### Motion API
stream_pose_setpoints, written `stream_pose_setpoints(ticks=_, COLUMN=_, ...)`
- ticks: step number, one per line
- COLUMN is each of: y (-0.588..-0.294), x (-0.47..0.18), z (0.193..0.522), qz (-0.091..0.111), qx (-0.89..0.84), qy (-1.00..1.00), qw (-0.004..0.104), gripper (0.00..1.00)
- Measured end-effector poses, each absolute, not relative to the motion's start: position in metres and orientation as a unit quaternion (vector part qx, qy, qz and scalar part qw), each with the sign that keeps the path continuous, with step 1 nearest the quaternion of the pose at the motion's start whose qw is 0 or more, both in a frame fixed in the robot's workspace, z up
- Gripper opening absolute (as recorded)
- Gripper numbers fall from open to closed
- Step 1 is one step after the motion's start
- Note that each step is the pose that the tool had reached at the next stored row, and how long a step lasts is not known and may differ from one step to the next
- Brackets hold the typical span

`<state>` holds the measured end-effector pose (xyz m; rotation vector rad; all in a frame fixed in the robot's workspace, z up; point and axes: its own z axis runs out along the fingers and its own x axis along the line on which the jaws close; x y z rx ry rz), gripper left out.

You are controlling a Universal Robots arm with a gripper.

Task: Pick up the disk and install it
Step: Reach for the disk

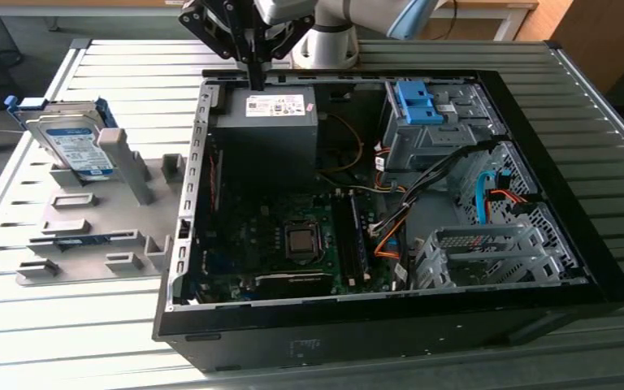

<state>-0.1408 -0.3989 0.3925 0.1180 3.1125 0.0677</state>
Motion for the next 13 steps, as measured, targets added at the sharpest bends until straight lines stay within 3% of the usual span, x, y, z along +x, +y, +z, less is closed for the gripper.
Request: stream_pose_setpoints(ticks=13, y=-0.3989, x=-0.1443, z=0.3921, qz=0.022, qx=0.038, qy=0.999, qw=0.013, gripper=0.11)
